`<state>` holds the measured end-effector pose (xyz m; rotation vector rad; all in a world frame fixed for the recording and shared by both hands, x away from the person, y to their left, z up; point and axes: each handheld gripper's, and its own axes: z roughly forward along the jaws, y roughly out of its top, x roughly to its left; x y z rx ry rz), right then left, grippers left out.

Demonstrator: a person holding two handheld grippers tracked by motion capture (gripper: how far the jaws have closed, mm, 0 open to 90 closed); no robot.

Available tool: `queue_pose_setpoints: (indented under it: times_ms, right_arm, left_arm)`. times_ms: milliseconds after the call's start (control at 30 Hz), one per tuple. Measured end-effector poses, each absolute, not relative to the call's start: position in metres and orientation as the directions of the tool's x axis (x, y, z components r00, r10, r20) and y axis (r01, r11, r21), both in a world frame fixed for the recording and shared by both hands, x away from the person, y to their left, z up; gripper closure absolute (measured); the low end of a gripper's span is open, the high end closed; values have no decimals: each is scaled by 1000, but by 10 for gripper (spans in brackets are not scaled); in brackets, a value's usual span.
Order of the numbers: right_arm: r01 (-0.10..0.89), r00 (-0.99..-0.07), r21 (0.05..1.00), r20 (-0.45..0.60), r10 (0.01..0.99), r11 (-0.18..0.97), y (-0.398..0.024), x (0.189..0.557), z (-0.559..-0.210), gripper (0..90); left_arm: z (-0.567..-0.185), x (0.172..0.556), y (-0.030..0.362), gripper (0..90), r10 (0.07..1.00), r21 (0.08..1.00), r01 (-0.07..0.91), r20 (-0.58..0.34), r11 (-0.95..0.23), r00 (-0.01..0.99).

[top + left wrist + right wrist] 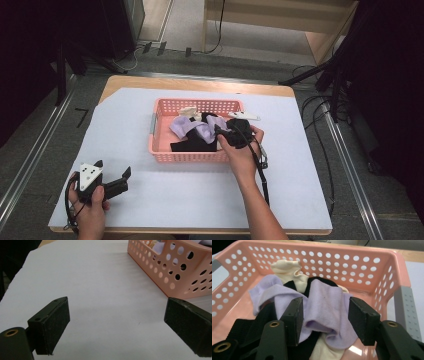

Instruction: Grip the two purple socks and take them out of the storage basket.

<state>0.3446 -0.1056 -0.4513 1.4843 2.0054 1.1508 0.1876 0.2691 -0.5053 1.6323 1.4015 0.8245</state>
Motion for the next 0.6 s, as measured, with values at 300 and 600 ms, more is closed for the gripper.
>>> queue_pose_setpoints:
  times_ms: [300,600]
  right_arm:
    - [653,-354,747,161,921,121,-100,356,-458,467]
    - [733,-403,657,210,891,177,-96,370,-461,612]
  left_arm:
    - [-505,188,269,71,984,887,457,-23,-60,176]
    - [-505,188,268,72,983,886,459,-20,-66,180]
